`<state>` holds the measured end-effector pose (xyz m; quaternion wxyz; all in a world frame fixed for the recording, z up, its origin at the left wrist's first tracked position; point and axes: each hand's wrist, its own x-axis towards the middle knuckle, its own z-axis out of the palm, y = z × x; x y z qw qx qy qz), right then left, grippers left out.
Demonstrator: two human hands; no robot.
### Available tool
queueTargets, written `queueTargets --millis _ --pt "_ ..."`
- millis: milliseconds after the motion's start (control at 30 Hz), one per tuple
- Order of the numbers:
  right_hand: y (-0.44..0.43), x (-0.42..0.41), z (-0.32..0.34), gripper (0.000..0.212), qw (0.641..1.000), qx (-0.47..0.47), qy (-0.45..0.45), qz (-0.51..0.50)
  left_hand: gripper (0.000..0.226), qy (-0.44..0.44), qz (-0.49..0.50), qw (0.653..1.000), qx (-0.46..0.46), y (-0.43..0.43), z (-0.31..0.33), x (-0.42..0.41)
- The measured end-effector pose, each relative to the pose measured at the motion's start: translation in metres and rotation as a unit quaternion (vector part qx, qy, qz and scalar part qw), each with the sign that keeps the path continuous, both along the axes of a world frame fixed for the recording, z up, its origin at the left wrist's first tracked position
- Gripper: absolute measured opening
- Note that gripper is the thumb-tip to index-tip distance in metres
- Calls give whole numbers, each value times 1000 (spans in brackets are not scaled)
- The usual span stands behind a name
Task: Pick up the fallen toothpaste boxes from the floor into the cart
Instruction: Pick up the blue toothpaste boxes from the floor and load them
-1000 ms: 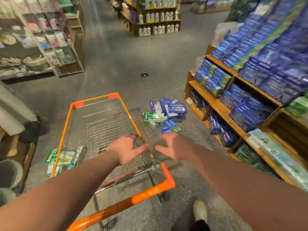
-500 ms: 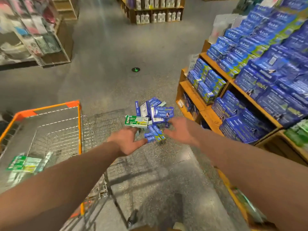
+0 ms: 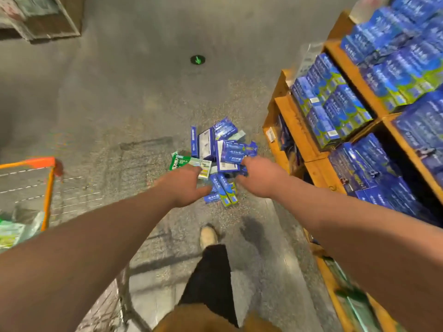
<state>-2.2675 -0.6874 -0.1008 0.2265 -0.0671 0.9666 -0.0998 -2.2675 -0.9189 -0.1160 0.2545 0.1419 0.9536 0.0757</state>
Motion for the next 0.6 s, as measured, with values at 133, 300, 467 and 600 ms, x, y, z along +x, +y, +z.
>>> queueTargets --millis 133,300,467,600 --pt "8 -74 -57 44 999 -23 -25 -38 65 -33 -28 999 10 23 -52 -86" --pt "22 -153 -164 34 997 -1 -51 -50 62 -51 -85 995 -6 45 -152 -170" --pt "29 -199 -300 42 991 -16 -121 -63 50 -103 -87 991 5 69 -282 -207" --pt "36 -209 -414 39 987 -13 -154 -50 53 -139 -79 987 6 76 -397 -203"
